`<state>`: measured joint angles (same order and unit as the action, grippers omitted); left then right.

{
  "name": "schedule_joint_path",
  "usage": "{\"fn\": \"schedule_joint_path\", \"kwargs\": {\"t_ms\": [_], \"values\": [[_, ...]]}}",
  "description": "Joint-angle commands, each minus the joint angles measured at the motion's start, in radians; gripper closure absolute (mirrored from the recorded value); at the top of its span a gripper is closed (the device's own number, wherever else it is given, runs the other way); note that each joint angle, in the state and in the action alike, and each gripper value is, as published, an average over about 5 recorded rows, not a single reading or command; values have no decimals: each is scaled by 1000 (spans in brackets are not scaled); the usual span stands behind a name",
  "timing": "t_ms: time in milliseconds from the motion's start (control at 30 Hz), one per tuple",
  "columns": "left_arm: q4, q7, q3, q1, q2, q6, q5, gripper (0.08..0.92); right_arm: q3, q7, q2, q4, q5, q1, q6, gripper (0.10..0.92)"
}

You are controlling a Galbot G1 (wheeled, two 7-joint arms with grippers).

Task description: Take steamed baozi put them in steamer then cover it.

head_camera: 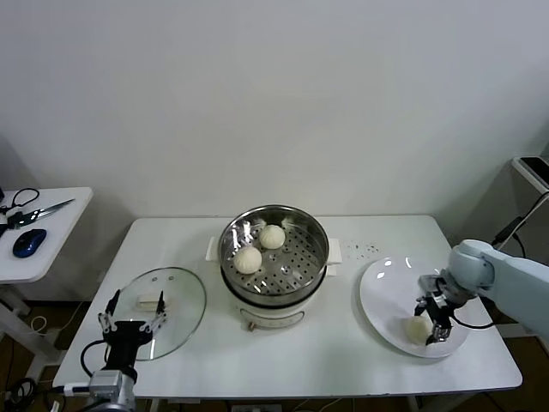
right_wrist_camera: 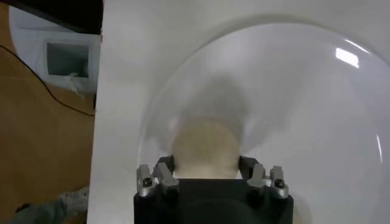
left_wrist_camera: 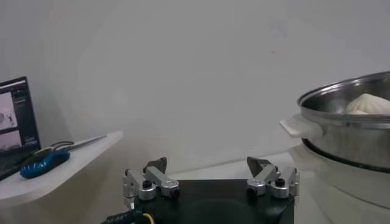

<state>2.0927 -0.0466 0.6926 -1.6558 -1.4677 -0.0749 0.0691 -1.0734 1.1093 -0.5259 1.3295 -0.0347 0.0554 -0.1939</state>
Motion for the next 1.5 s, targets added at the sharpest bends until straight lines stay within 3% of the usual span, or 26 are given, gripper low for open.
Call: {"fn": "schedule_joint_path", "kwargs": {"t_ms": [33, 300, 467, 667, 1033, 1500], "values": [[-2, 0, -1, -1, 1, 1, -1, 177, -119, 22, -32, -18, -21, 218, 131, 361], [4, 1, -3, -2, -3, 3, -1, 177, -435, 76, -219, 1, -7, 749, 470, 364], [8, 2, -7, 1, -6, 1, -3, 177, -443, 95, -356, 44, 15, 866, 611, 359], [7, 2, -12, 4, -10, 1, -3, 177, -343, 117, -522, 64, 17, 846, 649, 357], [3, 9, 2, -3, -13, 11, -16, 177, -245, 123, -755, 79, 159, 640, 683, 355], [-20, 5, 7, 0, -28, 20, -28, 177, -261, 119, -828, 57, 282, 448, 721, 343]]}}
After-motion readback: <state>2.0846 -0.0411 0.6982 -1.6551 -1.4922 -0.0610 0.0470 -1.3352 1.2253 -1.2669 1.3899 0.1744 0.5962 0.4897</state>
